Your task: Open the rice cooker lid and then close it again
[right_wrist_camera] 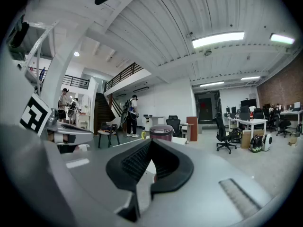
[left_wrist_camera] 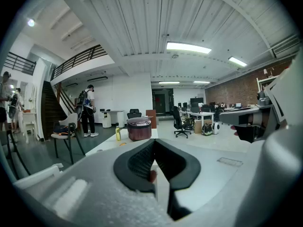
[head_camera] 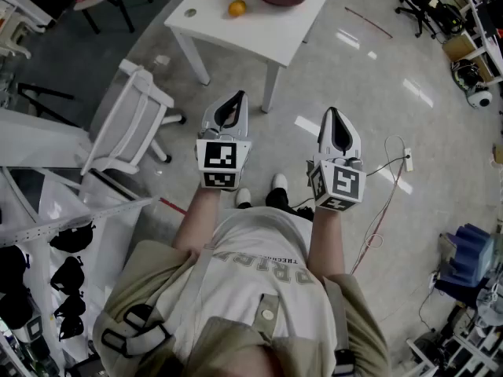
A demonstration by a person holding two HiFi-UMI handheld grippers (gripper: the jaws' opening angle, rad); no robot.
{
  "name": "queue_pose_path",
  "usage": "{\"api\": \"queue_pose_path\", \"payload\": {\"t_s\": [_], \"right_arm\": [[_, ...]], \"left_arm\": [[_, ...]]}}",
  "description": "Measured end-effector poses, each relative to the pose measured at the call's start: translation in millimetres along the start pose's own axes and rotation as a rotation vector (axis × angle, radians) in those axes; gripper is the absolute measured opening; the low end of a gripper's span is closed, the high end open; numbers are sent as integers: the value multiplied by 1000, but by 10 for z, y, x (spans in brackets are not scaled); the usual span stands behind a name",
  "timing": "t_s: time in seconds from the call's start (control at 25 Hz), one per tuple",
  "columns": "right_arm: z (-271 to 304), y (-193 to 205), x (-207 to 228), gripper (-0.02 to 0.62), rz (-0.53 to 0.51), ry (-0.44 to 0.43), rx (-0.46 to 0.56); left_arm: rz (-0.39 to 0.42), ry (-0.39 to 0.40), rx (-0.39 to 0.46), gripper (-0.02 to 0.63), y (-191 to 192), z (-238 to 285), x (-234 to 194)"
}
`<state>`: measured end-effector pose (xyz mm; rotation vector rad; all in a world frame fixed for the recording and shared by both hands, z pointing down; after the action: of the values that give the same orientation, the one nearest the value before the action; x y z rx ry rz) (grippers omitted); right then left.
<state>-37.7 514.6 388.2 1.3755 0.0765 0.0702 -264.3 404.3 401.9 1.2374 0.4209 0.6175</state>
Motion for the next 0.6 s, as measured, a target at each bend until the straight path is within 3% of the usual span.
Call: {"api": "queue_pose_path", "payload": {"t_s": [0.6], "right_arm": [[195,-12,124,0,-11,-32,-12]], "left_arm": [[-1,-15,-20,9,-25,210,34]]}}
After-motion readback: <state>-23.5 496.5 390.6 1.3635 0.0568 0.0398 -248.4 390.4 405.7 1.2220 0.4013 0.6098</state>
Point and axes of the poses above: the fingertips, and each gripper's own axes: z forward along the fingers, x to its right, y out of its underside, the point moved 10 cm from there along -z, backward along the fingers, and after that the axes turned 5 degrees about -x, right-handed, at the moved point
